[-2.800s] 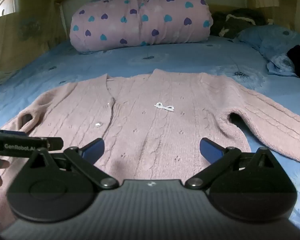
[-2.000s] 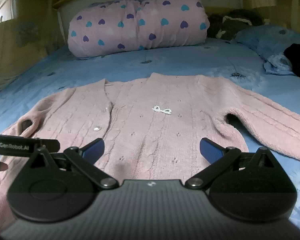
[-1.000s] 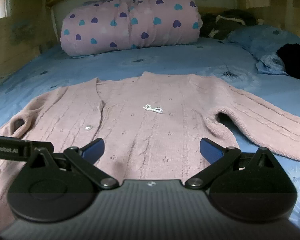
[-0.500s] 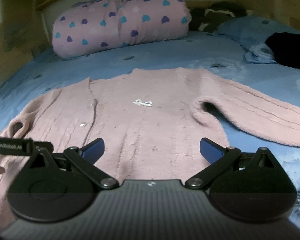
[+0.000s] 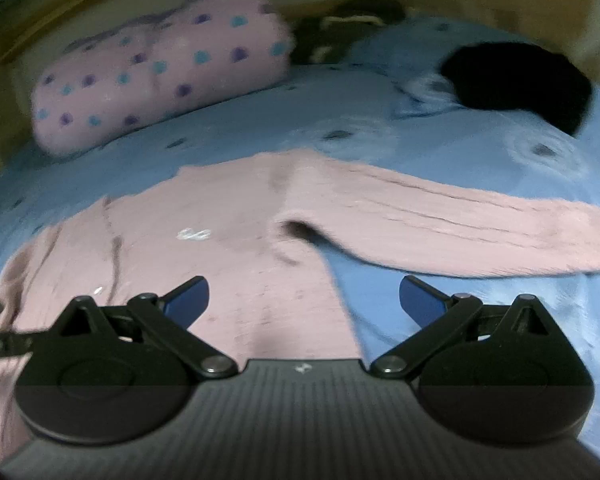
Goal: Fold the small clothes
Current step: 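Reach the right gripper to a sleeve cuff and close on it, then lift the sleeve with the right gripper, fold it across the body, release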
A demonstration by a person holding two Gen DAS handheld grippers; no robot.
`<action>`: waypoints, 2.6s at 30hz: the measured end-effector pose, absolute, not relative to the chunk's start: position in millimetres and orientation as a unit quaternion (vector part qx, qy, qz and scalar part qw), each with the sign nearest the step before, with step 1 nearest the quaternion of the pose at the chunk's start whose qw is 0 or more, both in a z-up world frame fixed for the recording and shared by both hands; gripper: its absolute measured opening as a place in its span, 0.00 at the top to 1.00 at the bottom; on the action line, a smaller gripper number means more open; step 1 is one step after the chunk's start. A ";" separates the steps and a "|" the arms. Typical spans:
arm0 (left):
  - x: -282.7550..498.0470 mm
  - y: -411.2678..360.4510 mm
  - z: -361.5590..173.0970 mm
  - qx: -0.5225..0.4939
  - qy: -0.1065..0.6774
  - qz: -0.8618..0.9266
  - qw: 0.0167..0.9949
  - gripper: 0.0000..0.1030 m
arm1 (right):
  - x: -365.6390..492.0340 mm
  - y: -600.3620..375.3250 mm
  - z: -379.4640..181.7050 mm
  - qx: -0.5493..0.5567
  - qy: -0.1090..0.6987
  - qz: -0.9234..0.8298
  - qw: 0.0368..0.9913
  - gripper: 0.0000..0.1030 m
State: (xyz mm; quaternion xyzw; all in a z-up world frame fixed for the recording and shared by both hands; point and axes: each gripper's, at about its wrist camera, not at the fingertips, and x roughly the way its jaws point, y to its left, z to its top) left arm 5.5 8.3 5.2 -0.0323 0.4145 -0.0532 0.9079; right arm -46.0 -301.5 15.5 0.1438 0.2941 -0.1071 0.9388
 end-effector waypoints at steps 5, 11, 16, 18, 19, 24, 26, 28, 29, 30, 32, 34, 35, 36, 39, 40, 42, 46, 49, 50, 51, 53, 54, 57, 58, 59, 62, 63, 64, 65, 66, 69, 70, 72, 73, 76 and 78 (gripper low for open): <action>6.3 7.4 3.7 -0.030 0.415 -0.050 0.908 0.00 | -53.2 -330.0 13.0 0.179 0.293 -0.177 0.922 0.00; 9.4 5.7 -1.9 -0.025 0.423 -0.047 0.904 0.00 | -57.0 -360.4 3.7 0.241 0.288 -0.239 0.895 0.00; 10.8 5.1 -3.0 -0.024 0.425 -0.047 0.904 0.00 | -53.5 -384.1 -4.9 0.278 0.272 -0.289 0.875 0.00; 11.8 5.2 -3.1 -0.025 0.426 -0.047 0.903 0.00 | -48.3 -393.7 -9.3 0.288 0.268 -0.308 0.866 0.00; 11.9 5.1 -3.2 -0.025 0.426 -0.046 0.903 0.00 | -45.8 -399.2 -12.9 0.299 0.266 -0.315 0.861 0.00; 13.2 5.3 -6.7 -0.026 0.431 -0.042 0.901 0.00 | -40.7 -413.6 -28.1 0.335 0.247 -0.335 0.845 0.00; 13.6 5.7 -7.7 -0.026 0.432 -0.041 0.901 0.00 | -39.2 -413.8 -29.9 0.340 0.241 -0.341 0.843 0.00; 13.8 5.8 -8.0 -0.026 0.431 -0.040 0.901 0.00 | -39.2 -414.8 -32.1 0.348 0.232 -0.347 0.839 0.00; 13.9 5.9 -8.1 -0.025 0.431 -0.040 0.901 0.00 | -38.5 -415.1 -32.8 0.352 0.228 -0.350 0.837 0.00; 14.0 5.8 -8.3 -0.025 0.431 -0.041 0.901 0.00 | -38.1 -414.9 -32.8 0.353 0.228 -0.351 0.837 0.00; 14.6 6.8 -8.6 -0.025 0.431 -0.041 0.901 0.00 | -38.6 -415.4 -32.4 0.357 0.226 -0.351 0.835 0.00; 14.6 6.7 -8.8 -0.026 0.432 -0.041 0.900 0.00 | -40.3 -416.9 -32.4 0.364 0.220 -0.351 0.834 0.00; 14.6 6.5 -8.8 -0.026 0.432 -0.042 0.901 0.00 | -41.1 -417.8 -32.5 0.369 0.215 -0.352 0.833 0.00; 14.6 6.4 -8.8 -0.026 0.432 -0.043 0.901 0.00 | -41.9 -418.3 -32.9 0.375 0.207 -0.354 0.831 0.00; 15.2 6.1 -9.2 -0.026 0.433 -0.045 0.900 0.00 | -40.9 -419.6 -33.1 0.381 0.190 -0.357 0.832 0.04; 15.9 6.6 -9.5 -0.027 0.435 -0.045 0.899 0.00 | -39.5 -419.4 -32.9 0.379 0.188 -0.356 0.834 0.10; 16.5 7.9 -9.4 -0.033 0.436 -0.046 0.898 0.00 | -35.5 -420.1 -32.7 0.373 0.192 -0.358 0.834 0.28; 15.8 9.7 -6.4 -0.037 0.433 -0.054 0.899 0.00 | -28.7 -422.4 -31.8 0.351 0.211 -0.369 0.834 0.61; 15.5 9.4 -5.4 -0.035 0.432 -0.056 0.900 0.00 | -27.9 -429.8 -31.9 0.359 0.222 -0.362 0.831 0.87; 15.5 9.7 -5.6 -0.035 0.433 -0.057 0.899 0.00 | -27.9 -432.0 -31.3 0.364 0.223 -0.360 0.830 0.88; 15.4 9.9 -5.7 -0.036 0.433 -0.058 0.899 0.00 | -27.9 -432.8 -29.8 0.363 0.223 -0.356 0.831 0.89; 15.6 11.1 -5.4 -0.039 0.433 -0.057 0.899 0.00 | -26.8 -431.8 -23.9 0.355 0.220 -0.345 0.841 0.90; 16.0 11.6 -5.3 -0.040 0.434 -0.055 0.898 0.00 | -26.3 -430.5 -20.0 0.349 0.216 -0.339 0.847 0.91; 16.7 13.8 -3.9 -0.045 0.434 -0.054 0.898 0.00 | -21.1 -423.6 -3.6 0.321 0.208 -0.315 0.869 0.91; 16.8 14.8 -3.0 -0.047 0.433 -0.055 0.898 0.00 | -19.1 -420.7 2.6 0.311 0.205 -0.305 0.876 0.91; 16.8 15.6 -2.1 -0.048 0.432 -0.055 0.899 0.00 | -16.8 -417.7 9.3 0.301 0.202 -0.294 0.884 0.91; 16.4 17.2 -0.8 -0.050 0.432 -0.054 0.899 0.00 | -9.9 -407.2 28.9 0.276 0.190 -0.261 0.905 0.91; 16.7 17.9 -0.7 -0.050 0.433 -0.052 0.899 0.00 | -6.6 -402.4 35.0 0.269 0.186 -0.252 0.911 0.91; 16.9 18.7 -0.5 -0.051 0.433 -0.052 0.898 0.00 | -4.0 -397.6 41.2 0.261 0.182 -0.242 0.917 0.91; 17.1 19.7 -0.2 -0.051 0.434 -0.051 0.898 0.00 | -1.1 -393.0 47.2 0.256 0.178 -0.230 0.922 0.91; 17.1 21.1 0.7 -0.052 0.434 -0.050 0.898 0.00 | 1.9 -388.4 52.4 0.252 0.175 -0.219 0.926 0.91; 18.1 26.1 3.9 -0.059 0.429 -0.047 0.900 0.00 | 12.3 -370.2 68.1 0.237 0.171 -0.185 0.938 0.91; 18.5 28.0 5.1 -0.061 0.428 -0.045 0.901 0.00 | 15.8 -362.4 73.3 0.227 0.168 -0.176 0.943 0.91; 19.7 31.6 6.6 -0.065 0.428 -0.039 0.901 0.00 | 22.4 -347.6 82.8 0.210 0.165 -0.153 0.951 0.91; 20.4 33.0 6.9 -0.066 0.428 -0.037 0.901 0.00 | 26.3 -340.2 87.2 0.206 0.164 -0.141 0.954 0.91; 22.8 37.9 7.0 -0.071 0.430 -0.028 0.899 0.00 | 38.6 -320.1 96.1 0.211 0.167 -0.106 0.957 0.91; 22.8 40.6 7.3 -0.074 0.431 -0.025 0.899 0.00 | 46.6 -304.5 99.8 0.205 0.169 -0.088 0.960 0.91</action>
